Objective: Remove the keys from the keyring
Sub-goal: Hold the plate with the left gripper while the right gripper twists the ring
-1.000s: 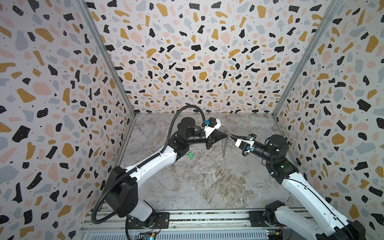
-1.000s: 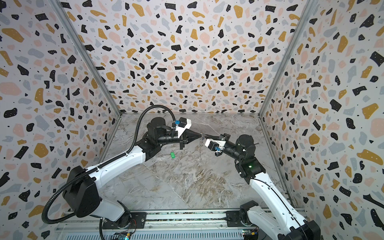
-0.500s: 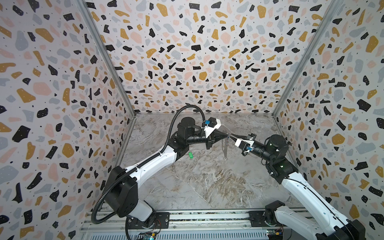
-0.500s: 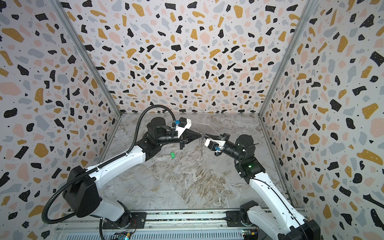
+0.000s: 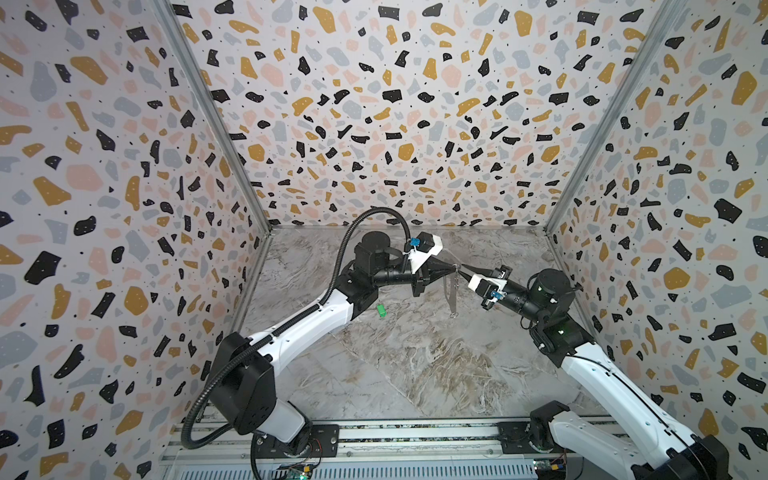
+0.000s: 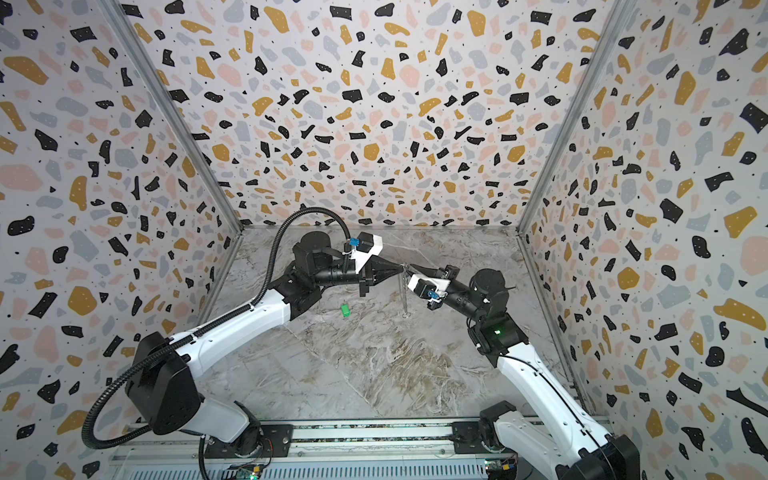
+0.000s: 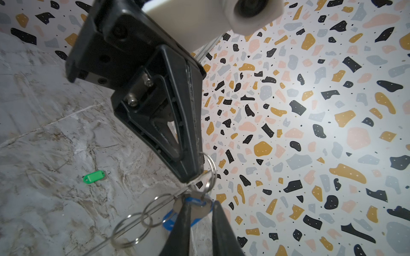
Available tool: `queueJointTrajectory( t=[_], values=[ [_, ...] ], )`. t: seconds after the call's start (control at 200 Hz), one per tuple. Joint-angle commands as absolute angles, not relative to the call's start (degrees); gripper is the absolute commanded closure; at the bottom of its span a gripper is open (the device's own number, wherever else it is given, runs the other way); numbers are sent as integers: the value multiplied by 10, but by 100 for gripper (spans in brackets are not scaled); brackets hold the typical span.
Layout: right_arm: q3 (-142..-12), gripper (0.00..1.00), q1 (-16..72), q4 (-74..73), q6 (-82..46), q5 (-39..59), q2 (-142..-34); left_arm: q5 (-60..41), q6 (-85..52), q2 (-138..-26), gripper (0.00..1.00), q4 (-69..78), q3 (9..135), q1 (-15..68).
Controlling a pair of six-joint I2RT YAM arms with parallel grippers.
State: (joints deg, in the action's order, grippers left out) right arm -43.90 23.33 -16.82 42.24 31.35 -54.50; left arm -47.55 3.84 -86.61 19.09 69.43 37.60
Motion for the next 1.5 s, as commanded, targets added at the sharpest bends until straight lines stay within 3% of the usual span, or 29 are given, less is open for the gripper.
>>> queueJointTrajectory(
  t=[0.0, 0.466, 0.581, 0.701, 0.921, 1.497],
  values=[
    [-461, 77, 236, -178, 405, 309, -540, -483, 49, -865, 100, 200, 717, 375],
    [-478, 83, 236, -140, 421, 341, -552, -486, 71, -867, 100, 176, 724, 377],
    [-486, 77, 211, -94, 420, 342, -547, -488, 90, -865, 100, 177, 723, 377],
    [-515, 70, 163, -27, 400, 433, -549, -493, 110, -865, 100, 172, 724, 377],
    [-546, 70, 148, -12, 356, 525, -565, -504, 174, -869, 100, 114, 737, 377],
    [-572, 80, 149, 8, 311, 591, -617, -499, 242, -867, 100, 57, 749, 381]
  ],
)
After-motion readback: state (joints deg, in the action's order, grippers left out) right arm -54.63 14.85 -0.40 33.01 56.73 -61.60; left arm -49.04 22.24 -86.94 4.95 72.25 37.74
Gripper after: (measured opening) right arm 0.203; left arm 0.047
